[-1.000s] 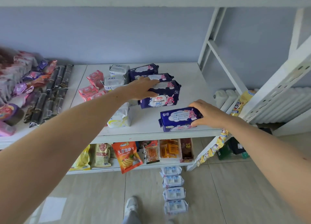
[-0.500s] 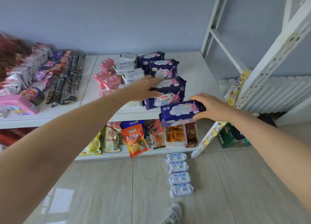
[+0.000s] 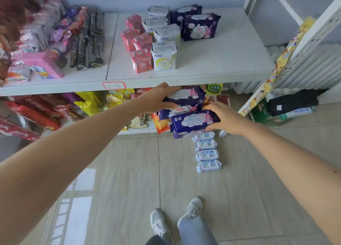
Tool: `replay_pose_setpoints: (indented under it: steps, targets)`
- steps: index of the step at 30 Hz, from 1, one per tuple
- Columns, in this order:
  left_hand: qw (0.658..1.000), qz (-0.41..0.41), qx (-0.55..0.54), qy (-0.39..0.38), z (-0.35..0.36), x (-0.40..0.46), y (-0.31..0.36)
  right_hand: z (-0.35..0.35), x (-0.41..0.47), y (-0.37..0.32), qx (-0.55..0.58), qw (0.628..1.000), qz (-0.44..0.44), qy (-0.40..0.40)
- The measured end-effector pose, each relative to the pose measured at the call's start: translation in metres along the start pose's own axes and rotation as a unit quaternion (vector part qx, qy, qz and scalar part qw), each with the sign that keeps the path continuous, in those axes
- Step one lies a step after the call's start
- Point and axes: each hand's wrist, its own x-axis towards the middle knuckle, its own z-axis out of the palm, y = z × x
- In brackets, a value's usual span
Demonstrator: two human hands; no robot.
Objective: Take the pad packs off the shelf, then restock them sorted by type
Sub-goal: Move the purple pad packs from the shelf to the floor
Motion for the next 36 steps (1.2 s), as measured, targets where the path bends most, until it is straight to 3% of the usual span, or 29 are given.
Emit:
replay_pose_setpoints:
  steps: [12,26,31,36]
  targets:
    - [0.992,-0.069,-0.105,-0.012,0.169,0.043,-0.083,0.130,0.056,0.089,0.047,0.997,-0.017,-0.059]
    - [0.988,-0.085,-0.125,-0.044,0.487,0.140,-0.294,0.461,0.178,0.269,0.099,0.994,0.001,-0.042]
    - [0.992,-0.062,-0.108,-0.030,0.562,0.189,-0.358,0.550,0.235,0.330,0.088,0.996,-0.006,-0.010]
    - [0.995,-0.044,-0.094,-0.008,0.607,0.240,-0.408,0.595,0.290,0.379,0.070,0.997,-0.018,0.012]
